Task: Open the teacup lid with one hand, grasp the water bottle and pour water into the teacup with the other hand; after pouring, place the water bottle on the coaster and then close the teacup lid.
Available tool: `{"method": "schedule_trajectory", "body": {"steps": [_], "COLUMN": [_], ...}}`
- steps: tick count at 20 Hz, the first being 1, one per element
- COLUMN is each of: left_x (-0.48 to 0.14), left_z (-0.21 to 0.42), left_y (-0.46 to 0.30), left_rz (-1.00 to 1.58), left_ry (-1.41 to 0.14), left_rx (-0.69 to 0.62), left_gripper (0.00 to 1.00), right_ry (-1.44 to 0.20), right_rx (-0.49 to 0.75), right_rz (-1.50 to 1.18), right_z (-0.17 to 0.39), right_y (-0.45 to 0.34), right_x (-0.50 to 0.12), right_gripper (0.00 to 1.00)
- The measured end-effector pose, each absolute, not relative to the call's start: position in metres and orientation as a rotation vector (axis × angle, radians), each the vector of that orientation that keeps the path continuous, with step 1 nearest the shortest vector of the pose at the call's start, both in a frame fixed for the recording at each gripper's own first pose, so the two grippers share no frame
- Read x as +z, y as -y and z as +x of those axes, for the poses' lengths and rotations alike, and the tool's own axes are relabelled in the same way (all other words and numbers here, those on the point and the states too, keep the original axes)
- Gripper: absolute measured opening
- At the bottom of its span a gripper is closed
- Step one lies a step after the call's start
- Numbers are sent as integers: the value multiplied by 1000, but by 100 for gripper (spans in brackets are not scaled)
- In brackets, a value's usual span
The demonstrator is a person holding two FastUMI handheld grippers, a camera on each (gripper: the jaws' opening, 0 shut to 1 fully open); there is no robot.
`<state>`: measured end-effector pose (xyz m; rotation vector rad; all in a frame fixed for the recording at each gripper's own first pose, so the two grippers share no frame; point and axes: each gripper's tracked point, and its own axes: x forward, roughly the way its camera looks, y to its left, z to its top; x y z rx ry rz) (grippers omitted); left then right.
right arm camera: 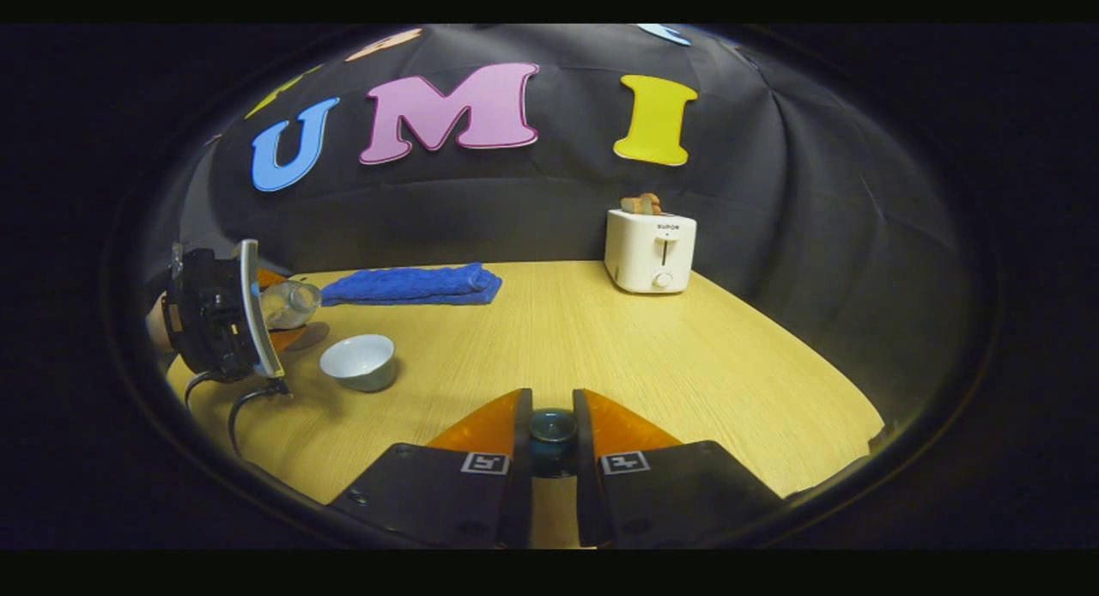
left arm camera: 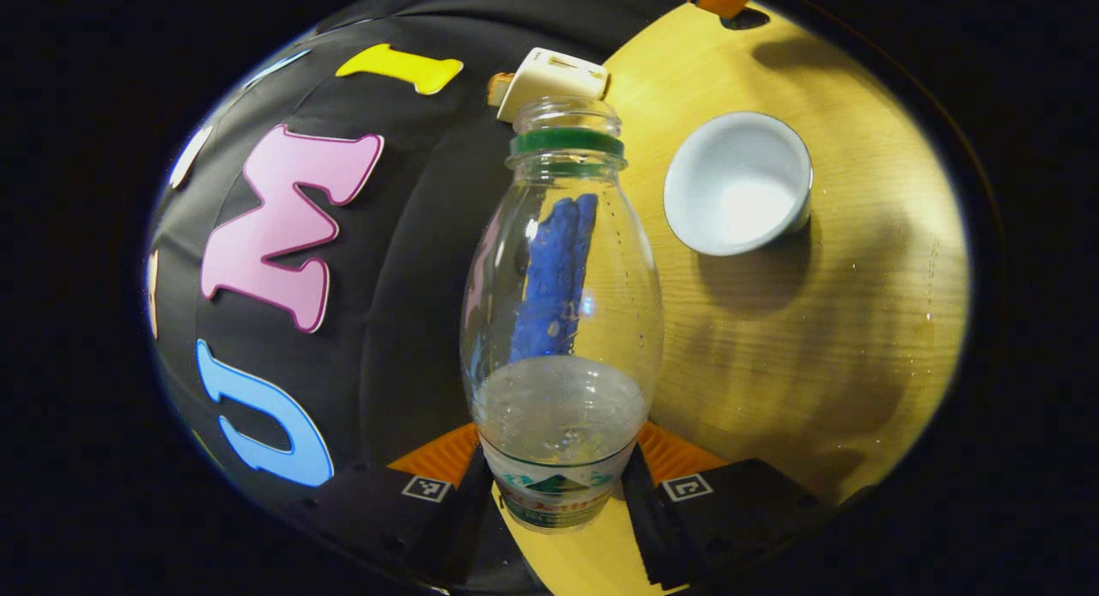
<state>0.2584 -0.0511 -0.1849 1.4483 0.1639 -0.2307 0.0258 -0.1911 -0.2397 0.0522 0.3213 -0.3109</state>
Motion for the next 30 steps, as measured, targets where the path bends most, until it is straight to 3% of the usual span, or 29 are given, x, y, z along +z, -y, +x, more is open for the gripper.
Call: {"method": "schedule_trajectory", "body": {"steps": [5, 6, 8, 9, 10, 13, 19, 20, 23, 25, 30], "left_x": [-184, -183, -176, -173, -172, -168, -162, -163, -161, -159, -151], "left_z": [267, 270, 272, 273, 276, 282, 291, 290, 291, 293, 296], "left_y": [48, 48, 51, 53, 54, 58, 63, 64, 67, 68, 76], "left_rz": [1579, 1609, 1690, 1718, 1732, 1804, 1911, 1919, 1958, 1988, 2076], "left_ry": [-167, -164, -141, -125, -115, -87, -52, -48, -26, -14, 70], "left_rx": [-239, -238, -238, -238, -241, -254, -278, -279, -288, -295, -308], "left_gripper": [74, 74, 74, 74, 74, 74, 74, 74, 74, 74, 74], "right_ry": [-352, -350, -348, -349, -351, -374, -361, -359, -357, -358, -360], "right_rx": [-281, -277, -269, -266, -262, -245, -249, -246, -237, -232, -221], "right_rz": [50, 44, 41, 45, 49, 58, 55, 58, 62, 56, 63], "right_z": [27, 27, 27, 27, 28, 27, 26, 26, 25, 24, 20], "right_y": [187, 185, 184, 183, 182, 179, 180, 179, 176, 175, 173], "right_x": [-249, -248, -247, -247, -247, -251, -248, -247, -247, -247, -249], "right_gripper": [19, 29, 19, 29, 29, 19, 19, 29, 19, 24, 24]}}
